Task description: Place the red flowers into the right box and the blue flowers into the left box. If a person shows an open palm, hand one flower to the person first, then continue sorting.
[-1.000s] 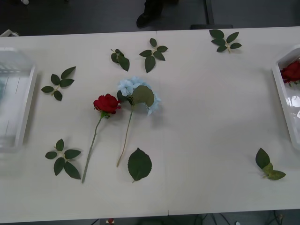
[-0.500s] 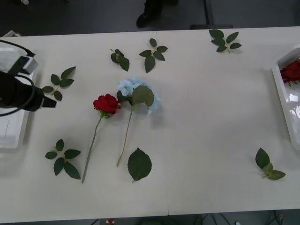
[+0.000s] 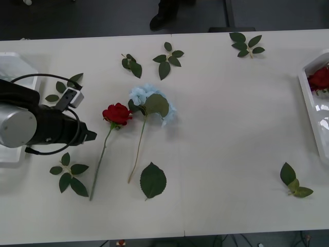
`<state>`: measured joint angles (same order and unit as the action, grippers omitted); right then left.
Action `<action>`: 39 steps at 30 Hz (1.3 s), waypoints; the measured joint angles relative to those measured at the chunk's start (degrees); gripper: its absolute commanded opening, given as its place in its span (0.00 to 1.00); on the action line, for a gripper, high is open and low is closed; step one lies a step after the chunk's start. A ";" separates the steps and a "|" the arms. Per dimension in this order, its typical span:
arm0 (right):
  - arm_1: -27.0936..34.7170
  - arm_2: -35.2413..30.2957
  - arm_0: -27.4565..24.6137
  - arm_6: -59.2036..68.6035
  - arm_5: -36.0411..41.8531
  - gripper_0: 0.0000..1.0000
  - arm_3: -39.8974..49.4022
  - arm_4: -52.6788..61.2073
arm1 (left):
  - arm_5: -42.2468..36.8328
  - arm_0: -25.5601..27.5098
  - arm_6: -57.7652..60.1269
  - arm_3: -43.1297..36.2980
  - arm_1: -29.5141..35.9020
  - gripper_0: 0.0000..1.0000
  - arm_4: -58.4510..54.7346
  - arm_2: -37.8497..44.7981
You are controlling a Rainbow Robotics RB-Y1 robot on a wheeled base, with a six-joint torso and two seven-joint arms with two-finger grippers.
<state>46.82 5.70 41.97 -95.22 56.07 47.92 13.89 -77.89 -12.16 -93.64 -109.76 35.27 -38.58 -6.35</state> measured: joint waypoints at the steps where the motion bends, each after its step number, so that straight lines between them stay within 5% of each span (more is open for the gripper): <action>1: 0.15 -0.03 0.16 -2.93 0.27 1.00 0.00 1.67 | 0.06 0.00 0.00 0.03 -0.45 1.00 0.76 -0.68; 6: 2.33 -0.83 1.12 -18.95 7.38 1.00 0.98 16.73 | 0.89 -0.79 0.00 2.59 -3.17 1.00 5.16 -4.27; 20: 6.89 -2.18 0.64 -34.90 25.27 1.00 9.57 64.55 | 7.77 -6.54 0.01 15.19 -6.46 1.00 8.29 -10.90; 26: 8.84 0.83 -5.49 -49.34 24.49 1.00 24.80 75.98 | 8.36 -7.77 0.01 16.24 -6.58 0.22 8.29 -11.90; 28: 9.48 0.91 -7.90 -50.65 23.94 1.00 29.89 77.26 | 8.81 -7.79 0.01 16.46 -6.59 0.09 8.30 -12.14; 30: 9.87 0.91 -9.56 -51.19 23.83 1.00 33.11 77.98 | 9.63 -7.82 0.01 17.11 -6.63 0.00 8.30 -12.38; 39: 11.32 0.91 -11.92 -60.76 23.98 1.00 33.87 79.34 | 12.30 -8.25 0.01 19.77 -6.64 0.00 7.86 -13.25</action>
<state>58.14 6.61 30.05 -155.99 80.05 81.78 93.23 -65.59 -20.41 -93.63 -90.00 28.63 -30.73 -19.60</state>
